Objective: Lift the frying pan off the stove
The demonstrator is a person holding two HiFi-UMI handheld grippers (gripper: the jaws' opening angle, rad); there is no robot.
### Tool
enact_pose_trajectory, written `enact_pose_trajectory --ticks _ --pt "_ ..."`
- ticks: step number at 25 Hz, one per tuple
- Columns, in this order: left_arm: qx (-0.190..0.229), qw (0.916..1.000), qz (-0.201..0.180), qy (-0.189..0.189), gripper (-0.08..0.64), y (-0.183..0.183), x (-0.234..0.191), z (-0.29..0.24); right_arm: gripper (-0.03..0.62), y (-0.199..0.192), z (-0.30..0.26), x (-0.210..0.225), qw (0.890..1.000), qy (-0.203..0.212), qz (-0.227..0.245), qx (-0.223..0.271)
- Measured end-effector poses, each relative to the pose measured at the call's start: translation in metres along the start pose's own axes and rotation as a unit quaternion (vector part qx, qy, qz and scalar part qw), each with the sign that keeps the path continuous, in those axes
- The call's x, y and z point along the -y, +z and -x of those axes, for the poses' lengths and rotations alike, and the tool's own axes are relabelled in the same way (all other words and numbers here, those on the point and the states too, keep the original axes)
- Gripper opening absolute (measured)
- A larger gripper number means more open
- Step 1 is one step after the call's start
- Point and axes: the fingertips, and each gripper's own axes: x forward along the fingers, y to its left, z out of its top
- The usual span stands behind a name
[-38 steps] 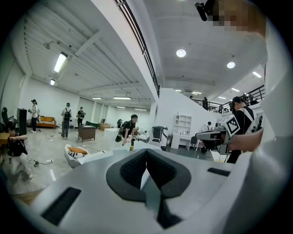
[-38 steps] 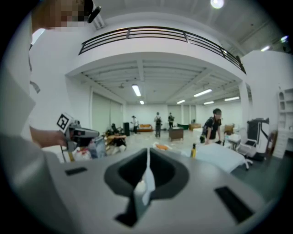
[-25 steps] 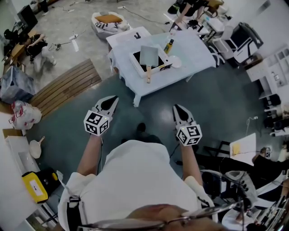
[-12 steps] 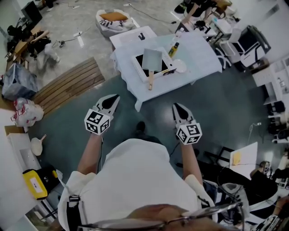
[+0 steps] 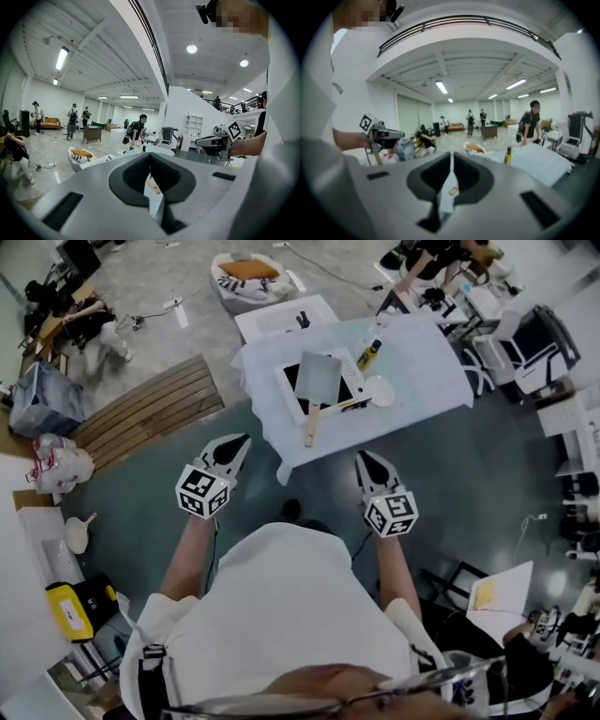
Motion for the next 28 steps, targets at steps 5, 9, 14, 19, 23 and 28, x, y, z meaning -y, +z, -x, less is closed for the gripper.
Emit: enact_pose_trajectory --ticks 5,9,14,19,23,28 --pt "-0.002 0.9998 0.006 0.017 0.031 0.004 -0.007 -0.028 0.038 0.003 -0.022 0.024 1.0 0.025 0.005 -0.005" --pt "-0.004 0.9995 0.01 0.028 0.031 0.004 -0.006 -0.05 0.038 0.003 -0.036 0.045 0.999 0.047 0.008 -0.012" --pt "-0.003 0.999 0.019 0.041 0.031 0.004 -0.008 -0.071 0.038 0.003 -0.054 0.064 0.998 0.064 0.011 -0.016" --pt "-0.012 0.9987 0.02 0.045 0.031 0.005 -0.009 -0.083 0.038 0.004 -0.065 0.069 0.996 0.082 0.014 -0.022" --pt "-0.017 0.9985 0.023 0.046 0.031 0.006 -0.013 -0.092 0.038 0.003 -0.074 0.072 0.996 0.087 0.009 -0.027" --pt "-0.026 0.9986 0.031 0.034 0.031 -0.001 -0.022 -0.109 0.038 -0.001 -0.088 0.07 0.996 0.086 0.003 -0.034"
